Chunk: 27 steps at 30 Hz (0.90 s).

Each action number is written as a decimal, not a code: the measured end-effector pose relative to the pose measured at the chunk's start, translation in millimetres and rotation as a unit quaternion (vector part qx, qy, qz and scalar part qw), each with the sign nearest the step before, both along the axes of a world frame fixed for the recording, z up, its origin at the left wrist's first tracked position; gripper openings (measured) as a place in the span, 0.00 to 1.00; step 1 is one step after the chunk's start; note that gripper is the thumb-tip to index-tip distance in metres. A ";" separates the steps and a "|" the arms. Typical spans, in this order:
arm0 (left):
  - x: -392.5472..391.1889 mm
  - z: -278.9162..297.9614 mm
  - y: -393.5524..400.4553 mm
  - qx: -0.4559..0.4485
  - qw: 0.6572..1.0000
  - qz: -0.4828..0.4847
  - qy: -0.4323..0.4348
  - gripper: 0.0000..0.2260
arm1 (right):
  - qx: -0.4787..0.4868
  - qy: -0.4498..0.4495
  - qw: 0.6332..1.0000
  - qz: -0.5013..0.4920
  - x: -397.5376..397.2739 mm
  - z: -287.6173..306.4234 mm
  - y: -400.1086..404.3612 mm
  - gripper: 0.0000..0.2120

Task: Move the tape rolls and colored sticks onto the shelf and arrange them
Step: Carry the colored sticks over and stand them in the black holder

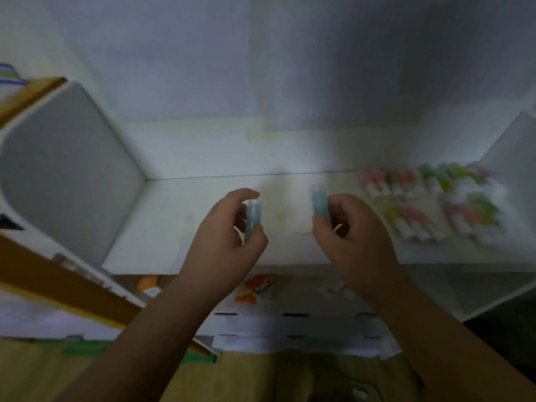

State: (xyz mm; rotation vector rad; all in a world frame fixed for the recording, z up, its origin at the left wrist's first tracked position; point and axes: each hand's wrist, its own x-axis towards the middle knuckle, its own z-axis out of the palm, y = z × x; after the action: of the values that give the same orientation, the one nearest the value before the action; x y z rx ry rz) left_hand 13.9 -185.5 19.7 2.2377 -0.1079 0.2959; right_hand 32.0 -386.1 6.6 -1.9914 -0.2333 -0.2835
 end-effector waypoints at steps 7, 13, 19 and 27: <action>-85.5 20.8 103.3 -0.033 0.998 0.039 -0.041 0.20 | 0.040 -0.015 0.998 0.050 -64.5 15.9 107.9 0.05; -162.4 27.1 198.9 -0.061 0.994 0.078 -0.054 0.17 | 0.045 0.011 0.991 0.124 -122.6 24.7 205.7 0.08; -227.4 33.2 282.0 -0.048 0.987 0.146 -0.054 0.18 | 0.044 0.002 0.977 0.207 -170.3 40.2 293.6 0.09; -268.0 30.8 356.6 -0.055 0.969 0.231 -0.073 0.18 | 0.060 0.033 0.963 0.259 -183.0 39.6 374.7 0.07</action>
State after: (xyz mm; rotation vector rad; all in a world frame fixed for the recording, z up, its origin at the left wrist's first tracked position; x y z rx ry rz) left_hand -254.1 171.1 50.5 2.1068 0.3506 0.7014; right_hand -151.1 -11.4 46.2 -1.7436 -0.6630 0.1041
